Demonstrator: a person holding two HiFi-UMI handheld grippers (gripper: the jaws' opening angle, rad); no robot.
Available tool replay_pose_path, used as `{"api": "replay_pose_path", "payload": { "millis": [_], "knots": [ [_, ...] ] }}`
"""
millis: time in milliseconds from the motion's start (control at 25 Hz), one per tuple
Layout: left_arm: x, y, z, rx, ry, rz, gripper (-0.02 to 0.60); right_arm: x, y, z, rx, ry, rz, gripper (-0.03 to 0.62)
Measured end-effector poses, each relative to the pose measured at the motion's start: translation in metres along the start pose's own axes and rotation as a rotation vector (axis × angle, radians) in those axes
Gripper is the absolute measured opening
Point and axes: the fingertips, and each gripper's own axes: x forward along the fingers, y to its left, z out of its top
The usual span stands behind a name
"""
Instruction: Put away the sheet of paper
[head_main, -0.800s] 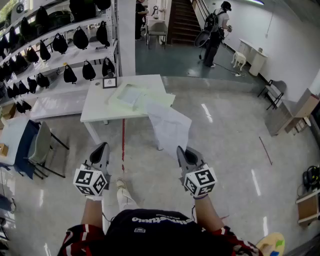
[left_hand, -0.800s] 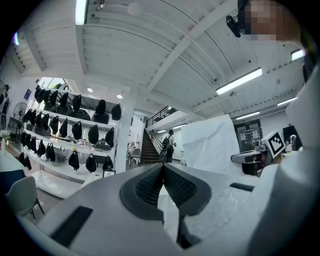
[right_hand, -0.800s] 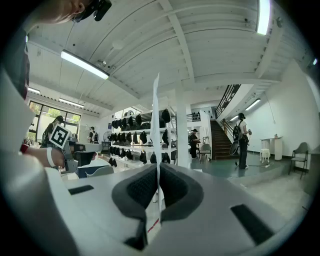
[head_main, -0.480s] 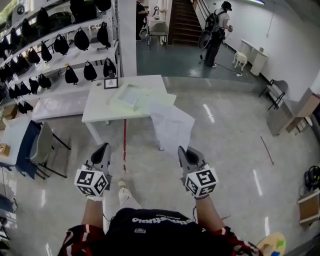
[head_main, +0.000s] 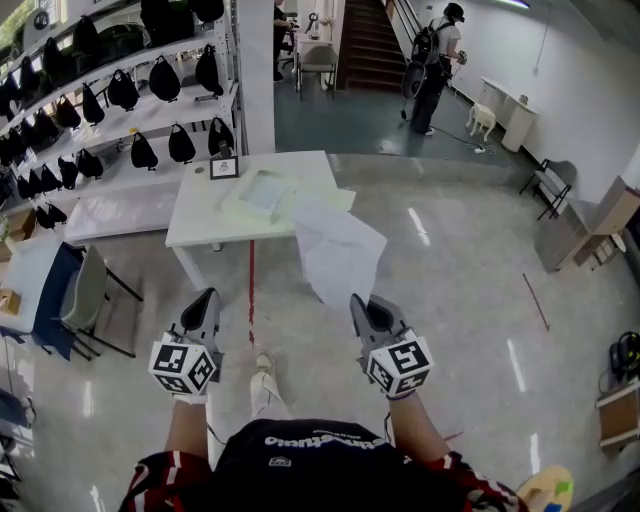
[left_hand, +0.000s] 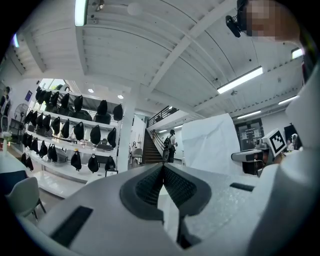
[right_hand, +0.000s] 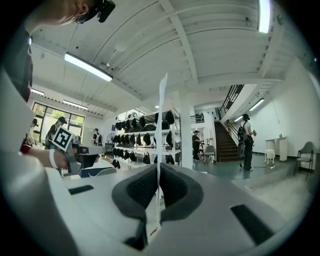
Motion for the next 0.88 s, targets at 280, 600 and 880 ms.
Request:
{"api": "replay_pose_path", "payload": {
  "millis": [280,600,880],
  "knots": [
    [0.01,0.013,-0.004,-0.021,0.006,0.001,0.005,0.016,-0.004,0.001,0.022,0.012,-0.005,0.003],
    [0.034,0.036,-0.006,-0.029,0.005,0.008,0.005,0.05,-0.01,0.001,0.016,0.024,0.008,0.003],
    [0.067,0.059,-0.007,-0.036,0.005,0.01,0.005,0.088,-0.023,0.002,0.01,0.038,0.011,0.003]
  ]
}}
